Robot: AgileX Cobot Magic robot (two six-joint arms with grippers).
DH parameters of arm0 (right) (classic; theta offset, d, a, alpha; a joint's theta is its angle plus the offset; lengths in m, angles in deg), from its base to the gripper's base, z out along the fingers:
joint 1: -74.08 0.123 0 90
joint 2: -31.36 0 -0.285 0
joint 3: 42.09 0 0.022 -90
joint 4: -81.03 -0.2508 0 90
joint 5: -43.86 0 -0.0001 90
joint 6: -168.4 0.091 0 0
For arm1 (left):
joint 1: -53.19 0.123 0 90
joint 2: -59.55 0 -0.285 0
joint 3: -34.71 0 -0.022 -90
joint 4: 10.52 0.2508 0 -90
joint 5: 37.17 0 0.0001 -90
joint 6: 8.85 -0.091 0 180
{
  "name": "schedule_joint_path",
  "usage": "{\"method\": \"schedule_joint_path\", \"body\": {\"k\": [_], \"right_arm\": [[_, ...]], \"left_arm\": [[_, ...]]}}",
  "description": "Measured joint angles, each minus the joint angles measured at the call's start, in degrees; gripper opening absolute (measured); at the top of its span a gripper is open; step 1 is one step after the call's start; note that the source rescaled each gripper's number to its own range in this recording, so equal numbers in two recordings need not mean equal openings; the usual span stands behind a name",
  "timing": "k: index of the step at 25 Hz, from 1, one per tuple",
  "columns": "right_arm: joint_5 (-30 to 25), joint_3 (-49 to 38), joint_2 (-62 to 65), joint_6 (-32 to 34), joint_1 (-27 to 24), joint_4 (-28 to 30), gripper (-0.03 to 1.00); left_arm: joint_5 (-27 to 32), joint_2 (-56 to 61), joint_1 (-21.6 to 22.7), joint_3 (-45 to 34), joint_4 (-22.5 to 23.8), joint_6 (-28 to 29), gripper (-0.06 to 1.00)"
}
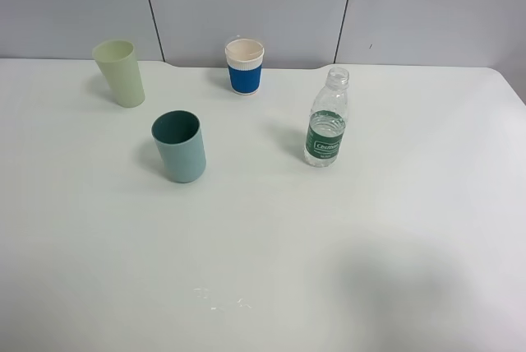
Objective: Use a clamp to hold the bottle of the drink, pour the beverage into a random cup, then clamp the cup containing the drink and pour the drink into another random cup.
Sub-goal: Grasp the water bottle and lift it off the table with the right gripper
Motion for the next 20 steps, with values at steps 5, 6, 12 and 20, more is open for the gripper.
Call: {"method": "schedule_joint_path", "body": {"k": [5, 6, 12, 20], "right_arm": [[0.0, 0.0, 0.0, 0.0, 0.0, 0.0, 0.99], [0.0, 0.0, 0.0, 0.0, 0.0, 0.0, 0.99], [0.0, 0.0, 0.0, 0.0, 0.0, 0.0, 0.99], [0.0, 0.0, 0.0, 0.0, 0.0, 0.0, 0.99]], "left_arm": [[0.0, 0.0, 0.0, 0.0, 0.0, 0.0, 0.89], [0.0, 0.0, 0.0, 0.0, 0.0, 0.0, 0.89], [0.0, 0.0, 0.0, 0.0, 0.0, 0.0, 0.89], [0.0, 0.0, 0.0, 0.0, 0.0, 0.0, 0.89]]}}
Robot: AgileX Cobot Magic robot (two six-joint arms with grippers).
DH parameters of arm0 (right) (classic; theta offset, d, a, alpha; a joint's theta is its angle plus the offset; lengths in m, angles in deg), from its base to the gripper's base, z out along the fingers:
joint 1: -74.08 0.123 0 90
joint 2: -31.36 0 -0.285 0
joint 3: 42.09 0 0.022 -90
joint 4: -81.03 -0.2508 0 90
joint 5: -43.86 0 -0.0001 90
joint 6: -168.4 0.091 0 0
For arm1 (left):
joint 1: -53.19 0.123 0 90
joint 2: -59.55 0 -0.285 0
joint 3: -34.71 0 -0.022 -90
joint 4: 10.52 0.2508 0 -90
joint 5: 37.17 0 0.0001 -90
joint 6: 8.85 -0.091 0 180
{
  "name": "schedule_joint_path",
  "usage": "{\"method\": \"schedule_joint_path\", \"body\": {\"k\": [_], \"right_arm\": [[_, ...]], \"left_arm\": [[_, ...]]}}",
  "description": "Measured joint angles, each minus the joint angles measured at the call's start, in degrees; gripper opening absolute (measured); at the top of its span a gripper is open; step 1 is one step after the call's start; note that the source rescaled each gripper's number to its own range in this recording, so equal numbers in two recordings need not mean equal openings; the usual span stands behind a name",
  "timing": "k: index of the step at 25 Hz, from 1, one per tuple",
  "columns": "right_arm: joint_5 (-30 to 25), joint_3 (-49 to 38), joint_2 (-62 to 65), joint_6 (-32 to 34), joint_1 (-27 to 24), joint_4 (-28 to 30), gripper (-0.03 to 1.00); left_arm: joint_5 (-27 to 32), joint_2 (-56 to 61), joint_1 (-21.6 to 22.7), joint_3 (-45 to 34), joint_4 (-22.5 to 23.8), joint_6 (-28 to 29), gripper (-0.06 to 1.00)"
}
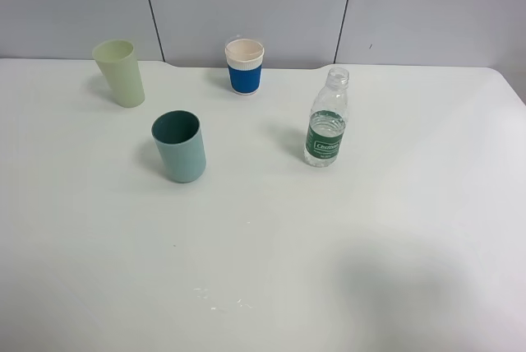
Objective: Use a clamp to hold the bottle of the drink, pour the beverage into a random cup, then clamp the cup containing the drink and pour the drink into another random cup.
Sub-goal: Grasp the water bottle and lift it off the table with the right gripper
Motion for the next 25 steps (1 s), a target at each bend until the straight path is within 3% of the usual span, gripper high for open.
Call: {"method": "schedule_joint_path", "body": {"k": [25], "right_arm": [[0.0, 0.0, 0.0, 0.0, 0.0, 0.0, 0.99]], "left_arm": [[0.0, 0.0, 0.0, 0.0, 0.0, 0.0, 0.89]]}}
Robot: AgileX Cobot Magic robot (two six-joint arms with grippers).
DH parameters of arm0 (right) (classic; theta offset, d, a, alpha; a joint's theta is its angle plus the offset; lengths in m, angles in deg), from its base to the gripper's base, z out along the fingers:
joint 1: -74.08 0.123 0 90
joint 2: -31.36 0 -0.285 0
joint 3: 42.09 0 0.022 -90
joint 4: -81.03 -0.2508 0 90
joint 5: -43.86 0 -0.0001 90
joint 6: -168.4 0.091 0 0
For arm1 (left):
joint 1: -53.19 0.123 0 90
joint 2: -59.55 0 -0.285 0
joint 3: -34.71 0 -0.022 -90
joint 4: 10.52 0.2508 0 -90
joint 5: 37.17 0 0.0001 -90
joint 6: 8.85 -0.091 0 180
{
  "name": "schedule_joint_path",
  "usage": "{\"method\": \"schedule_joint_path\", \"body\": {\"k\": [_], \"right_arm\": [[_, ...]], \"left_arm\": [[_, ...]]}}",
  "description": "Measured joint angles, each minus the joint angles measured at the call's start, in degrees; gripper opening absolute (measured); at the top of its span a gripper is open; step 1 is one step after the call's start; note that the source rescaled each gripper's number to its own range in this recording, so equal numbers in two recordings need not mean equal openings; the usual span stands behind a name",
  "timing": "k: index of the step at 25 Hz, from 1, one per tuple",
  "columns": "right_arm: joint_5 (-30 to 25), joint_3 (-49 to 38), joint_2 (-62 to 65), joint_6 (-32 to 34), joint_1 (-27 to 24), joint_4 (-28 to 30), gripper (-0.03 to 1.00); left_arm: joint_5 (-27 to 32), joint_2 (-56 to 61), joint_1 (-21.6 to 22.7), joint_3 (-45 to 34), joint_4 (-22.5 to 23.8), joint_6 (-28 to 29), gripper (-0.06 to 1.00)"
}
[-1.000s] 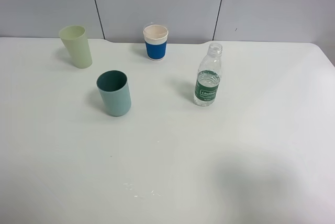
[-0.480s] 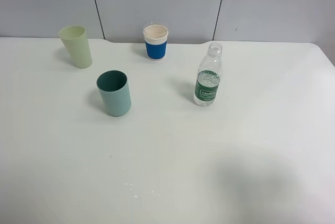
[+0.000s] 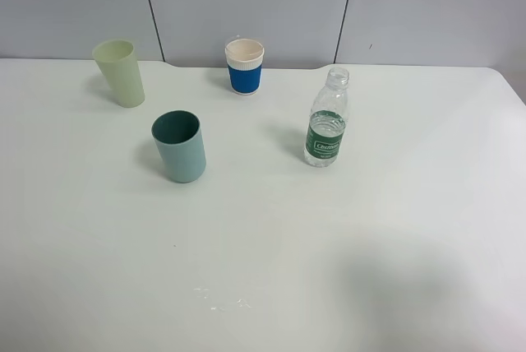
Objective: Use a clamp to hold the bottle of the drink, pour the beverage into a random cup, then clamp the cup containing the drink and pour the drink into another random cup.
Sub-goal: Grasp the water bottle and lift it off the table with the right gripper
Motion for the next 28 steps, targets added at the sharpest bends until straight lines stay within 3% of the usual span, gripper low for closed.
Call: {"method": "schedule_joint_path", "body": {"k": [11, 28], "right_arm": [[0.4, 0.4, -1.2, 0.0, 0.0, 0.0, 0.99], [28.1, 1.9, -36.1, -3.7, 0.9, -4.7, 0.99]], "left_arm": [[0.0, 0.0, 0.0, 0.0, 0.0, 0.0, 0.89], [0.0, 0.0, 0.0, 0.0, 0.0, 0.0, 0.89]]}}
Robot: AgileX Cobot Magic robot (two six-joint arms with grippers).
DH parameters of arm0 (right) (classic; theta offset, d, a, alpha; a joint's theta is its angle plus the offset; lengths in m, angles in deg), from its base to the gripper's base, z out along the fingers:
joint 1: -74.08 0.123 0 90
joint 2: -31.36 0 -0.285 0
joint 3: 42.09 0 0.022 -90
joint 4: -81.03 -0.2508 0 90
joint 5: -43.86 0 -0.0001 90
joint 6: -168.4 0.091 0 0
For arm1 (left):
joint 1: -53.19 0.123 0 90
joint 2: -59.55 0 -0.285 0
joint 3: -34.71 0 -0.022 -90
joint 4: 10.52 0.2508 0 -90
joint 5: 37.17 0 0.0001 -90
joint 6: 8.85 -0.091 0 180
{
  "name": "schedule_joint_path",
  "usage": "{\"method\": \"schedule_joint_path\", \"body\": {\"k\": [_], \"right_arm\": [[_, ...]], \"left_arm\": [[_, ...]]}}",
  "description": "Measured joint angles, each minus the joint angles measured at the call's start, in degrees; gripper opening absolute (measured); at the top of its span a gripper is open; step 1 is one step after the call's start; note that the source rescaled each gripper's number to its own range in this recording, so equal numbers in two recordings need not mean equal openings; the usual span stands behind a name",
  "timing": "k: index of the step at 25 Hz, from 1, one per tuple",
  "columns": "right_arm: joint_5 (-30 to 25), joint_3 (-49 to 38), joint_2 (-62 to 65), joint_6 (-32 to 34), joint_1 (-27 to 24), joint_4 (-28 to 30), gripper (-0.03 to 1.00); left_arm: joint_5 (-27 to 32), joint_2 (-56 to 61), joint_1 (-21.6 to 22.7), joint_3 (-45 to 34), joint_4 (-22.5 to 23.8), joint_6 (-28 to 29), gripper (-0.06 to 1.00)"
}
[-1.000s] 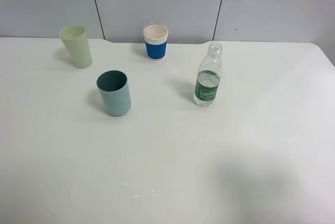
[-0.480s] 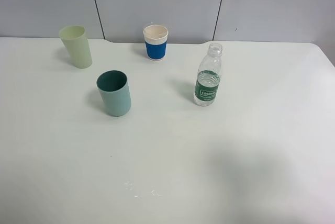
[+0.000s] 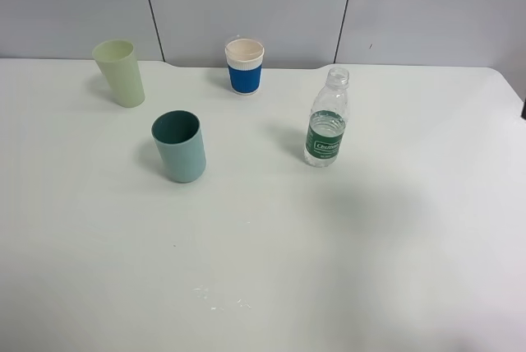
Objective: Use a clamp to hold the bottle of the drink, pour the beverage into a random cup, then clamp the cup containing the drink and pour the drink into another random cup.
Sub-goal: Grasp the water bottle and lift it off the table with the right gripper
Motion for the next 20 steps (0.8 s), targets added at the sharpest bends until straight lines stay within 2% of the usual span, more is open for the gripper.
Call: {"method": "schedule_joint_path", "body": {"k": [12, 16, 20], "right_arm": [[13.3, 0.0, -17.8, -0.4, 14.6, -0.9, 0.99], [15.1, 0.0, -22.7, -0.4, 17.4, -0.9, 0.99], [17.6, 0.0, -27.9, -0.4, 18.2, -0.9, 0.99]], "left_arm": [[0.0, 0.0, 0.0, 0.0, 0.0, 0.0, 0.89], [0.0, 0.0, 0.0, 0.0, 0.0, 0.0, 0.89], [0.0, 0.0, 0.0, 0.0, 0.0, 0.0, 0.89]]}}
